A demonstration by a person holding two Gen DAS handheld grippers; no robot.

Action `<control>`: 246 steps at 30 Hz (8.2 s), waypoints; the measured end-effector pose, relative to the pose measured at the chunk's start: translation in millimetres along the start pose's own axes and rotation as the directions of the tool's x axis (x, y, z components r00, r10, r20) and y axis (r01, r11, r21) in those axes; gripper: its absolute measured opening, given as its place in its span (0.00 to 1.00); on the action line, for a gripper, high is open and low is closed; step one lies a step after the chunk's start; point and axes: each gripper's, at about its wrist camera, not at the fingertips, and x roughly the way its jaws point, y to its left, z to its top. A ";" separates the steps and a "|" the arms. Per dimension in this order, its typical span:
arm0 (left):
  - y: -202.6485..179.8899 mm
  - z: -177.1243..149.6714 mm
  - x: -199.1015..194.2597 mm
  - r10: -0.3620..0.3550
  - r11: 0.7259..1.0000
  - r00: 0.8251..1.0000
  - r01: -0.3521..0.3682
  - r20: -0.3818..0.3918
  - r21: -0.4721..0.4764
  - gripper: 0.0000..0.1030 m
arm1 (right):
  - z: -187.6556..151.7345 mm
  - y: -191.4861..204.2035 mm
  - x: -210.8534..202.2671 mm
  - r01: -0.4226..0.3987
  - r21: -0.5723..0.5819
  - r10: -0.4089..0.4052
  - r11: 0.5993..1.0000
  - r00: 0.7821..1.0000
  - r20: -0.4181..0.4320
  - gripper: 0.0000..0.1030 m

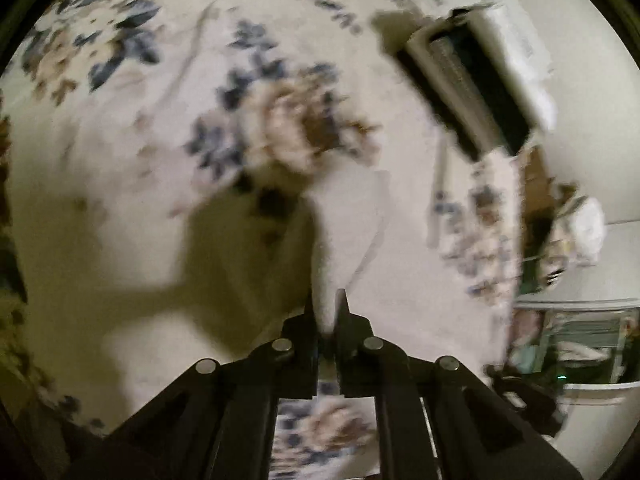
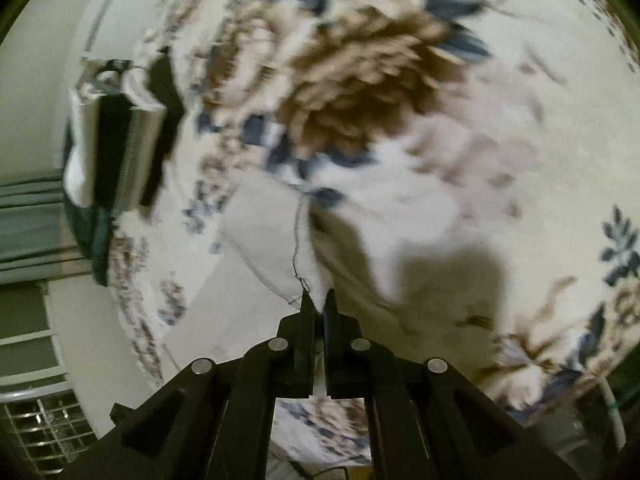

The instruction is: Fold small clothes

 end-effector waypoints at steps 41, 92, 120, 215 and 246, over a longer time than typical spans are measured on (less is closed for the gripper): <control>25.2 49.2 16.4 -0.095 0.994 0.994 0.097 -0.045 0.046 0.60 | 59.8 23.0 38.2 -0.067 -0.125 0.057 0.990 0.995 -0.084 0.54; -182.8 166.4 -98.1 -0.203 0.948 0.969 0.159 0.141 0.277 0.18 | 57.8 262.9 -88.9 -0.294 -0.300 0.299 0.908 0.954 -0.029 0.16; -296.4 368.5 19.9 0.202 0.853 0.929 -0.323 0.311 0.411 0.35 | 249.8 467.2 10.1 0.126 -0.453 -0.056 0.882 0.985 0.165 0.69; -368.9 -5.1 -383.9 0.055 0.785 0.742 -0.446 0.669 0.429 1.00 | -240.0 438.6 -485.4 0.521 -0.546 0.138 0.656 0.629 0.765 1.00; -364.6 -4.4 -385.3 0.079 0.792 0.738 -0.455 0.670 0.407 1.00 | -239.9 440.3 -478.0 0.501 -0.561 0.144 0.659 0.648 0.748 1.00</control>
